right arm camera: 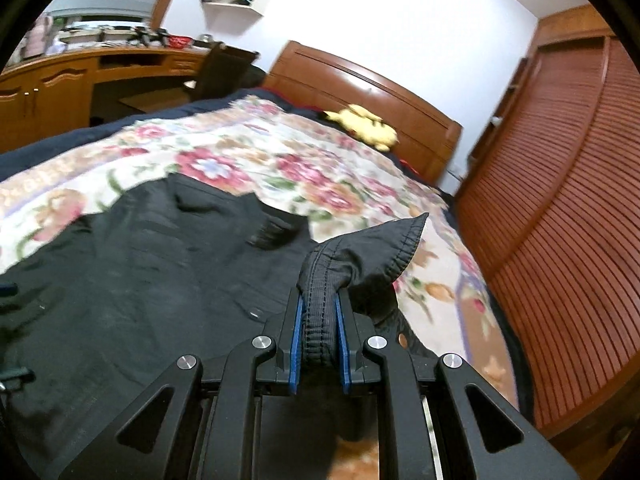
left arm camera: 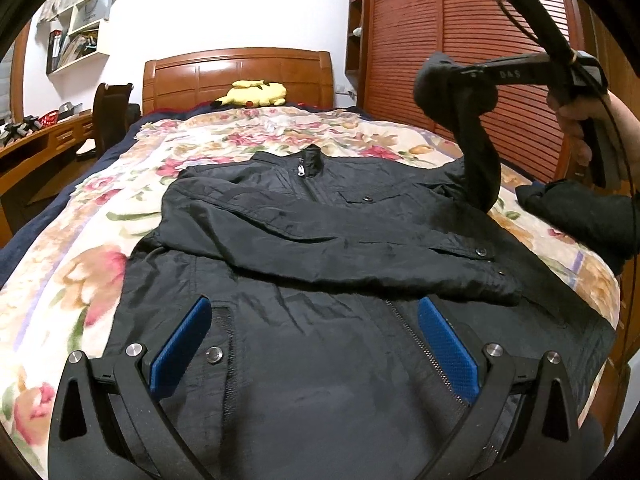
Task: Fold large clothes
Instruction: 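Lift the sleeve with the right tool and fold it across the jacket body, then lower the sleeve onto the jacket and open the right tool, then withdraw both tools from the jacket and move them toward its hem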
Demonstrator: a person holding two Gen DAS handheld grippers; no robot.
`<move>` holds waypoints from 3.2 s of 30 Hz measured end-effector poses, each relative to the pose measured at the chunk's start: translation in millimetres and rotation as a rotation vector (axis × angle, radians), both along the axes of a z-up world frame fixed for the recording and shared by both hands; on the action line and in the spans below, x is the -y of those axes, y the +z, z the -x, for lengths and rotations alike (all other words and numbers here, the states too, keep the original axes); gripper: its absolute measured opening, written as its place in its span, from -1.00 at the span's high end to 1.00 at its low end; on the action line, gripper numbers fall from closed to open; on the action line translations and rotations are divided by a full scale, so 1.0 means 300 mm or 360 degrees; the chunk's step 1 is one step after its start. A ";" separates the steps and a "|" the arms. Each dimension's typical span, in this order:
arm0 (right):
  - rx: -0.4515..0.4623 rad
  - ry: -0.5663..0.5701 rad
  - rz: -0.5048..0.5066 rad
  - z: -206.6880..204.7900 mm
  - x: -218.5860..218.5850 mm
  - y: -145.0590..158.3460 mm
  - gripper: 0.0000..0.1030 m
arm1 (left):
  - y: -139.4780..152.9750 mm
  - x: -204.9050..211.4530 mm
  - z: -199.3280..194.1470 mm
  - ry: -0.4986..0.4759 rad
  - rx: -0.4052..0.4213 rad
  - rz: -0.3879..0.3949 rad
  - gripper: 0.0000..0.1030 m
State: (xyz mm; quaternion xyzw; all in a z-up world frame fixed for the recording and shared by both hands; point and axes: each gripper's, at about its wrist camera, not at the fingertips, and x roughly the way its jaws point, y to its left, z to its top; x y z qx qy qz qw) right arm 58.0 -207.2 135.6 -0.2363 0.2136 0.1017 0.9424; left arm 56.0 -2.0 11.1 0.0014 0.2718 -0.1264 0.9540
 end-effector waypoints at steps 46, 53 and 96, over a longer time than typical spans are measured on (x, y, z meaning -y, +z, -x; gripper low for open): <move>-0.0202 0.0261 -0.0255 0.237 -0.010 -0.046 -0.19 | 0.008 -0.159 0.017 0.0115 0.0005 0.0052 -1.00; -0.0329 0.0090 -0.0428 0.188 0.097 -0.157 -0.19 | 0.001 -0.141 0.007 0.0110 -0.0007 0.0038 -1.00; -0.0455 0.0026 -0.0783 0.156 0.240 -0.266 -0.19 | 0.076 -0.046 -0.078 0.0134 -0.0206 -0.0136 0.94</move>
